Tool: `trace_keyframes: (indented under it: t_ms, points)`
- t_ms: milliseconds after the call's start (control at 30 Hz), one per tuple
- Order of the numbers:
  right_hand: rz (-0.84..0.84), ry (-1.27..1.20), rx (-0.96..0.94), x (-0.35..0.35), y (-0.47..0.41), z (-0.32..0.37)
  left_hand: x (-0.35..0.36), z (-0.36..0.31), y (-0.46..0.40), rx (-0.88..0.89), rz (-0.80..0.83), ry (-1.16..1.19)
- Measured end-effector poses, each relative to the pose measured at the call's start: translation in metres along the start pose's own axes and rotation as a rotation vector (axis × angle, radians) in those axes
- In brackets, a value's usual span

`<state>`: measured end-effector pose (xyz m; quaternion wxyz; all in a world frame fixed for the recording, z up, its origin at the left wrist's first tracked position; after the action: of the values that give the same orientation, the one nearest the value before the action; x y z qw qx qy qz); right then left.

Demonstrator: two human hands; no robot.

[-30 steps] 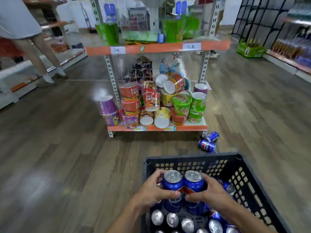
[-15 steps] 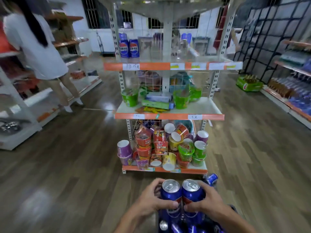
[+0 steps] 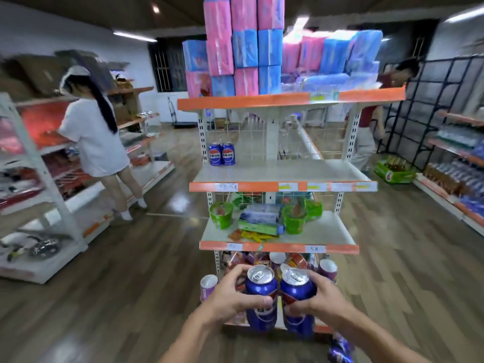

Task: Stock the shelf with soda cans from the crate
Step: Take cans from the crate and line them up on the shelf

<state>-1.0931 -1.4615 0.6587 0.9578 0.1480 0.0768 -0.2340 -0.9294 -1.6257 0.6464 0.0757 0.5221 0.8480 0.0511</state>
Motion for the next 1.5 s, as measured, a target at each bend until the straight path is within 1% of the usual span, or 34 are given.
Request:
trace_keyframes:
  t_ms: [133, 233, 567, 767, 933, 1233, 1500]
  points:
    - [-0.013, 0.036, -0.041, -0.011, -0.015, 0.040, -0.014, -0.046, -0.007, 0.050, -0.026, -0.031]
    - [0.017, 0.069, -0.082, -0.019, -0.025, 0.067, -0.024, -0.070, -0.015, 0.058, -0.065, -0.050]
    - [0.054, 0.129, -0.190, -0.032, -0.065, 0.131, -0.046, -0.130, -0.033, 0.105, -0.139, -0.099]
    - [0.064, 0.125, -0.230, -0.024, -0.094, 0.168, -0.083, -0.161, -0.053, 0.163, -0.148, -0.125]
    - [0.006, 0.105, -0.236, -0.011, -0.129, 0.193, -0.126, -0.176, -0.082, 0.200, -0.148, -0.115]
    - [-0.137, 0.043, -0.244, 0.021, -0.203, 0.225, -0.209, -0.192, -0.151, 0.219, -0.031, -0.134]
    - [-0.229, 0.016, -0.231, 0.030, -0.241, 0.230, -0.243, -0.187, -0.196, 0.202, 0.007, -0.046]
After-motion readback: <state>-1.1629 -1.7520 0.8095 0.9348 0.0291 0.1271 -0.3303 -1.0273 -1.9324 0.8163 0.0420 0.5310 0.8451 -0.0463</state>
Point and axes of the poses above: each hand's wrist, its own y-axis away from the middle knuckle, its own x-axis out of the palm, z = x × y, the point moved 2 cm from there along -y, towards the middle knuckle, and after that the axes turned 3 degrees about z, right-handed, at the moved point
